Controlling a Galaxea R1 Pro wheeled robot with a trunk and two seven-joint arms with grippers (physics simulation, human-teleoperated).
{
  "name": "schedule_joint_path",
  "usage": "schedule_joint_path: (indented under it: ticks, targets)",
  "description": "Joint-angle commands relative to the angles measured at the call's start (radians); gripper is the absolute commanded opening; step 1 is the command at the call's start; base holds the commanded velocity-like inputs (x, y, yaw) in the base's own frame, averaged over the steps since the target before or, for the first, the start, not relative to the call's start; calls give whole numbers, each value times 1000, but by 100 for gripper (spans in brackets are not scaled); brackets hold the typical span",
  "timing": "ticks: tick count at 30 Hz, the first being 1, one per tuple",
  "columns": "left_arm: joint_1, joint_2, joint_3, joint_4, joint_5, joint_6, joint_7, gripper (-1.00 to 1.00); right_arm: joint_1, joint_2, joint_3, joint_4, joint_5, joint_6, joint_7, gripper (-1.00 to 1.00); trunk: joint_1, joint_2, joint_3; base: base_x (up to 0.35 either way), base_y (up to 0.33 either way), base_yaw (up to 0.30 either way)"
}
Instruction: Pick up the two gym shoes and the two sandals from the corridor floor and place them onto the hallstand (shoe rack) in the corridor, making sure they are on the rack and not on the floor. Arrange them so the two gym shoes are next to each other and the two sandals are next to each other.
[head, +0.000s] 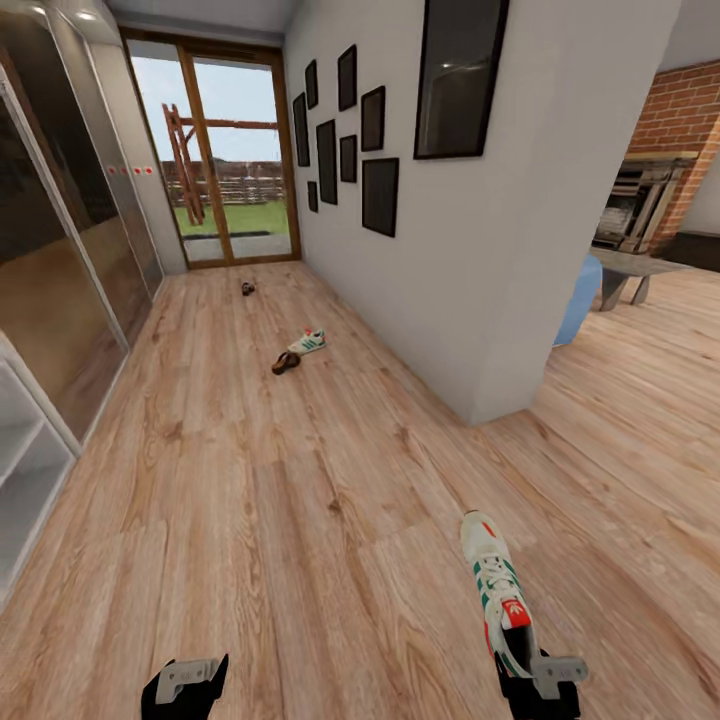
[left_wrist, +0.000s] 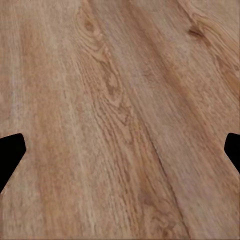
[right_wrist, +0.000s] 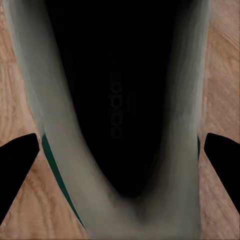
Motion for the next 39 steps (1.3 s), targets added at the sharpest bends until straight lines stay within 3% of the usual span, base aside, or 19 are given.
schedule_joint_path:
  ticks: [1,39]
  targets:
    - [-1,-1,6,1,0,-2,-9,100,0,1,-3,0,6,-3,0,-100,0,0,0,282,227,193]
    - [-1,-2,6,1,-2,-1,-9,100,0,-1,-4,-1,5,-2,1,-100,0,0,47,289,201,193]
